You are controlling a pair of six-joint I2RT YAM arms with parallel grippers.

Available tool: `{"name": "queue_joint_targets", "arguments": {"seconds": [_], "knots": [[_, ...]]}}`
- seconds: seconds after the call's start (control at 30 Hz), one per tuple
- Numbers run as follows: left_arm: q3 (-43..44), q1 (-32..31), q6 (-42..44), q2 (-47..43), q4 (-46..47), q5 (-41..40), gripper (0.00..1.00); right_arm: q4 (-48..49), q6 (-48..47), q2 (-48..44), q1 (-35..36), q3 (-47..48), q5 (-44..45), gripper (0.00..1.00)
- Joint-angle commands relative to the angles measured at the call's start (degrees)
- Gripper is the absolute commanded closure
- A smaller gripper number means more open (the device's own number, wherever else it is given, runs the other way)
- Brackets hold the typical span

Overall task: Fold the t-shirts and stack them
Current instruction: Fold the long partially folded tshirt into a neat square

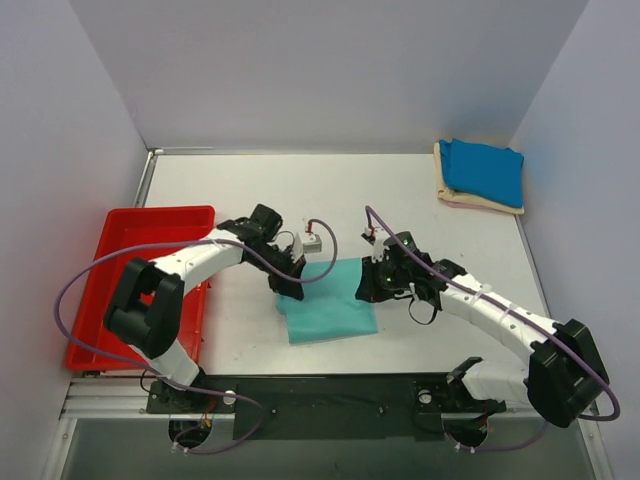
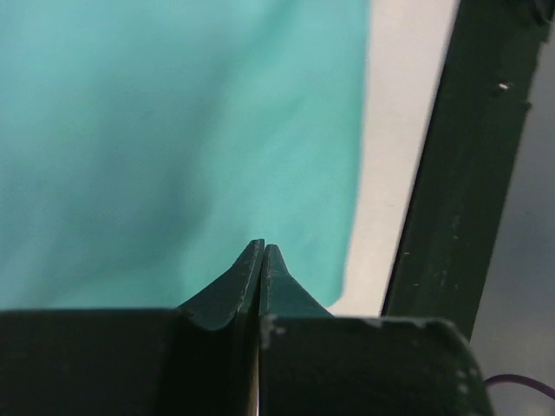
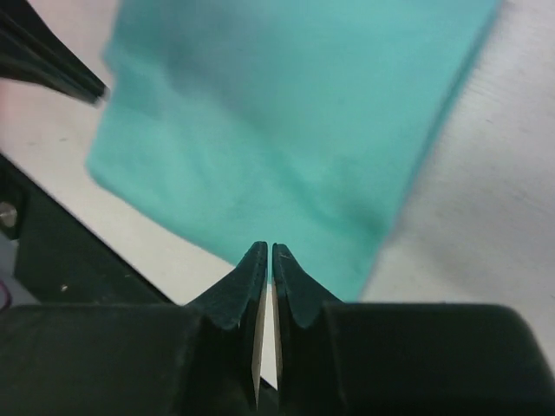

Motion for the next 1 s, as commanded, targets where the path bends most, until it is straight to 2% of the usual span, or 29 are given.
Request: {"name": "queue_joint_targets", "arguments": {"seconds": [0.0, 0.07, 0.13, 0.23, 0.33, 0.4, 0.57, 0.6, 0.67, 0.7, 0.73, 0.77, 0.8, 0.87, 0.97], "knots": [[-1.89, -7.46, 1.81, -3.11, -3.75, 5.05, 0.94, 4.61, 2.61, -0.17, 2.45, -0.38, -9.95, 1.0], [-2.43, -7.12, -0.56, 0.74, -4.45, 7.26, 0.94, 12.42, 6.21, 0.97, 2.54, -4.77, -12.87, 1.0], [-2.08, -7.2, -1.01, 5.48, -5.59, 9.71, 1.0, 14.4, 7.45, 4.82, 1.93, -6.89, -12.62, 1.0], [-2.52, -8.34, -4.34, 7.88, -2.79, 7.1, 1.0, 16.25, 8.76, 8.35, 0.26, -9.78, -12.71, 1.0], [-2.95, -11.41, -5.23, 6.66, -1.47, 4.37, 1.0, 15.72, 9.74, 9.68, -1.49, -12.95, -11.48, 1.0], [-2.61, -16.41, -4.62, 6.48, -2.08, 0.08, 1.0, 13.97, 9.65, 9.42, -2.2, -13.57, -10.52, 1.0], [-1.29, -18.19, 0.57, 9.11, -6.47, -8.46, 1.0, 5.56, 8.42, 5.3, -3.43, -9.98, -8.06, 1.0], [-1.55, -17.67, 1.35, 9.03, -6.65, -9.43, 1.0, 4.31, 7.81, 3.55, -4.22, -8.49, -7.62, 0.97], [-1.99, -16.7, 1.97, 7.01, -6.65, -7.52, 1.0, 0.97, 6.93, 0.12, -6.14, -6.38, -5.77, 0.81], [-2.08, -16.7, 2.59, 4.92, -7.52, -6.63, 0.97, -0.7, 6.49, -1.21, -6.85, -5.84, -4.46, 0.71], [-1.82, -16.78, 4.42, 3.33, -8.05, -4.97, 0.89, -1.32, 5.35, -2.78, -8.34, -4.45, -3.58, 0.64], [-1.21, -16.78, 5.05, 0.44, -9.02, -4.61, 0.85, -2.11, 4.82, -3.15, -8.97, -3.91, -2.35, 0.62], [-0.76, -16.61, 5.75, -2.98, -9.2, -4.86, 0.77, -2.21, 3.34, -2.8, -9.67, -2.77, -2.08, 0.59], [-0.67, -15.04, 6.02, -7.99, -8.68, -4.87, 0.69, -1.25, 2.1, 0.6, -10.72, -0.84, -4.26, 0.55], [-2.34, -9.68, 2.34, -11.19, -4.13, -4.25, 0.65, 0.59, 2.0, 8.86, -12.65, 1.63, -10.49, 0.38]]}}
